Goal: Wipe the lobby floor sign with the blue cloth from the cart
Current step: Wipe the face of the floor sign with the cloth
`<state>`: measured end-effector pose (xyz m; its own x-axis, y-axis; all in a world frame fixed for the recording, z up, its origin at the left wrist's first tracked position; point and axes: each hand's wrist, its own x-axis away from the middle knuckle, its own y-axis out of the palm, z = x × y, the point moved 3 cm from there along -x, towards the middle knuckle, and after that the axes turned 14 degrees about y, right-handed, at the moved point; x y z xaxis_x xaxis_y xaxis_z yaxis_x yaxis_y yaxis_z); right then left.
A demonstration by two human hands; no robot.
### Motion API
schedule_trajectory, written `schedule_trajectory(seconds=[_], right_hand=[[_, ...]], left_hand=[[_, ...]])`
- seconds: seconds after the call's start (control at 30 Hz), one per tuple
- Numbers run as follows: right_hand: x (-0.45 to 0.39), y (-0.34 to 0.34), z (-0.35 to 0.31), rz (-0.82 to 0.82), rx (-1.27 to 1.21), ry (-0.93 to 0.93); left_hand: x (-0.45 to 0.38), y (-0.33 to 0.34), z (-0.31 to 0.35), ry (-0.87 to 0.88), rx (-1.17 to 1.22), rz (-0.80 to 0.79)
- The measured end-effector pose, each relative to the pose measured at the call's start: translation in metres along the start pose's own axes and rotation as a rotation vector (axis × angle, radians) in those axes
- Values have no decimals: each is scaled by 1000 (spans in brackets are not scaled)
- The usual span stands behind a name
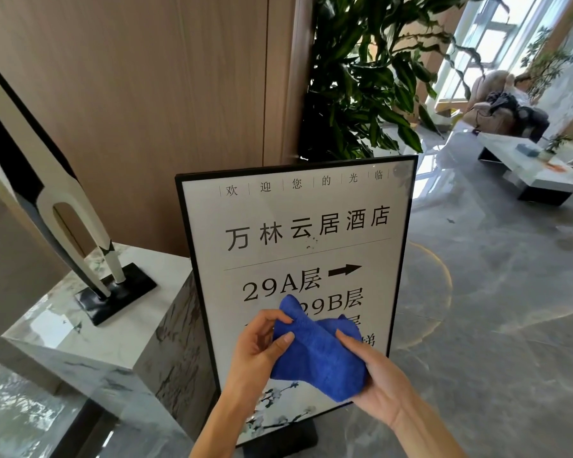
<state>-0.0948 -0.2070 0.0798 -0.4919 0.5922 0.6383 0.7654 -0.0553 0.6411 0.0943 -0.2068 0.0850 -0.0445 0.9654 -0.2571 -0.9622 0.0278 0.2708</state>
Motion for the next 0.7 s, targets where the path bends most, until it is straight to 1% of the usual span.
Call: schedule_trajectory(seconds=[0.1, 0.23, 0.4, 0.6, 0.7], right_hand=[[1, 1, -2, -53, 28, -39], [0, -2, 2, -107, 51, -14], [-3, -8, 3, -42, 60, 26], [3, -8, -4, 24, 178, 95], [7, -9, -6, 40, 192, 132]], left_hand=[[-1, 1, -1, 1, 23, 2], [-1, 3, -3, -4, 6, 3], [-1, 4, -2, 1, -20, 13], [0, 6, -3, 4, -51, 6], [1, 8, -6, 2, -62, -1]])
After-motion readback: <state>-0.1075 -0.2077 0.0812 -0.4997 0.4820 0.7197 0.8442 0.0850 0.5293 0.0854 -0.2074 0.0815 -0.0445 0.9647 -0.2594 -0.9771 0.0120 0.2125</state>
